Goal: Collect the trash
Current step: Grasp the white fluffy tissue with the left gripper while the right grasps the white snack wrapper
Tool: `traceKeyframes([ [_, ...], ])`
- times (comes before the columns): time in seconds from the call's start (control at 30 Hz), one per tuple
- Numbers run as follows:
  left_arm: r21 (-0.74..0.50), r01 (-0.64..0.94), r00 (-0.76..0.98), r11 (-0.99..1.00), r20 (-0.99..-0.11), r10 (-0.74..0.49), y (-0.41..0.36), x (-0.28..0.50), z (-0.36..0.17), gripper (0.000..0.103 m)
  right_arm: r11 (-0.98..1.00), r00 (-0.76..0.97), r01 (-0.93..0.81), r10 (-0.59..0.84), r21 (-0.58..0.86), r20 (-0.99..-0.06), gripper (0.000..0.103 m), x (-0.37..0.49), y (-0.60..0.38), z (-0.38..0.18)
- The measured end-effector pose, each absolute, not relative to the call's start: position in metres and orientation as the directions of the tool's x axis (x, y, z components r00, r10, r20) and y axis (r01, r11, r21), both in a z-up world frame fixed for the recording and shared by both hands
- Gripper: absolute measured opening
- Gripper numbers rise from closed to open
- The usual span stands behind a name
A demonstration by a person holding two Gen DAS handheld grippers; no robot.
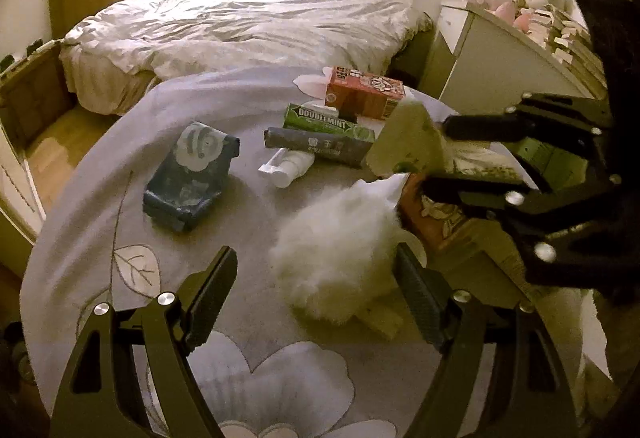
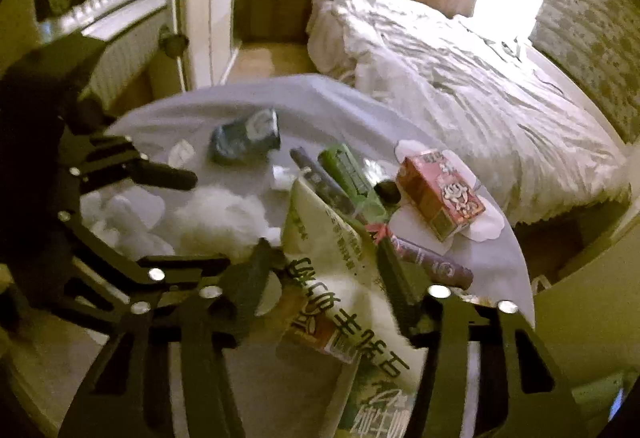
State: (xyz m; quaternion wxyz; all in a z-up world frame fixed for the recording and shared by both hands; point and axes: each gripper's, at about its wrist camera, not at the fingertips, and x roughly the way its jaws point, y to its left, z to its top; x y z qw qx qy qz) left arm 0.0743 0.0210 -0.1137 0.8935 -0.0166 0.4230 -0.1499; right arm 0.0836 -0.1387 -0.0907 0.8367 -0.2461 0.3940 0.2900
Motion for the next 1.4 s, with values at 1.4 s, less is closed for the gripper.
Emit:
traceKeyframes([
  [1.4,-0.270,0.541,0.583,0.796,-0.562,-0.587,-0.146,0.066,-0.019,0.041,0.862,0.781,-0.188,0.422,0.471,-0.461,0.011,0.037,-0.436,-0.020],
])
